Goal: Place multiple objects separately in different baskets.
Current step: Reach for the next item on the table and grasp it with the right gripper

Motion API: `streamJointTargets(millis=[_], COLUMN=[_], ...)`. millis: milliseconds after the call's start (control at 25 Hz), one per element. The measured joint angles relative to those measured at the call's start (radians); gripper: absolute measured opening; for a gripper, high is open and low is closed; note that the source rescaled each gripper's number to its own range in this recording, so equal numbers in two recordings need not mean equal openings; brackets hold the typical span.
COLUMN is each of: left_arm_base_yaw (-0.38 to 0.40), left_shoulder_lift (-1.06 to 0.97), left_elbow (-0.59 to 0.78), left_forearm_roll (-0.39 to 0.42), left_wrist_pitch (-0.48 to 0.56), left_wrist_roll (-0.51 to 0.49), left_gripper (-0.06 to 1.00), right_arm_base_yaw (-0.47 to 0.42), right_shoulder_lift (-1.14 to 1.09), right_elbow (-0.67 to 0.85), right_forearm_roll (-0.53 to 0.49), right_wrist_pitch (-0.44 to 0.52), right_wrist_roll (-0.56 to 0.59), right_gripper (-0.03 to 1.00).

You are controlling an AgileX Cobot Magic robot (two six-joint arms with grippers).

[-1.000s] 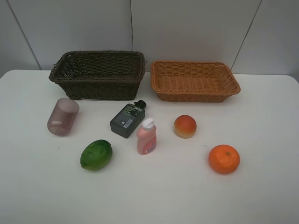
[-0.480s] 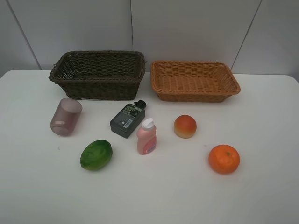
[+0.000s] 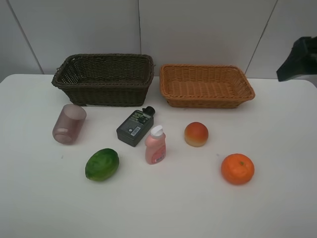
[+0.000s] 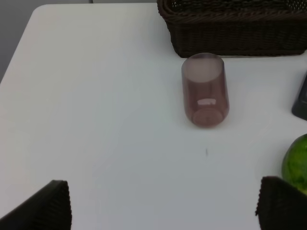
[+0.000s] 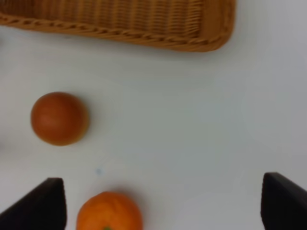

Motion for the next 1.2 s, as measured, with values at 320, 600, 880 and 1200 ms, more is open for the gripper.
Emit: streamJointTargets(millis=[320,600,880,1200], left_arm_base_yaw=[0.000,0.000,0.000,0.000], left_shoulder_lift=[0.000,0.000,0.000,0.000], left_elbow=[0.000,0.000,0.000,0.000], left_forearm_roll=[0.000,0.000,0.000,0.000], left_wrist_pitch=[0.000,0.000,-0.001,-0.001], left_wrist_roll=[0.000,0.000,0.000,0.000], left_gripper=[1.00,1.00,1.00,1.00], right_arm_base_yaw=[0.164,0.253,0.277,0.332], right_shoulder_lift=[0.263,0.444,0.589,0.706], right_elbow=[-0.055,-0.140,-0.218,-0.277], right_forearm_roll=[0.000,0.000,-0.005,-0.008], right_wrist_pitch=[-0.009,-0.010,-0.011,-0.015], right_wrist_roll=[0.052,0.068,0.070,0.070], right_gripper=[0.82,0.82,0.82,0.82])
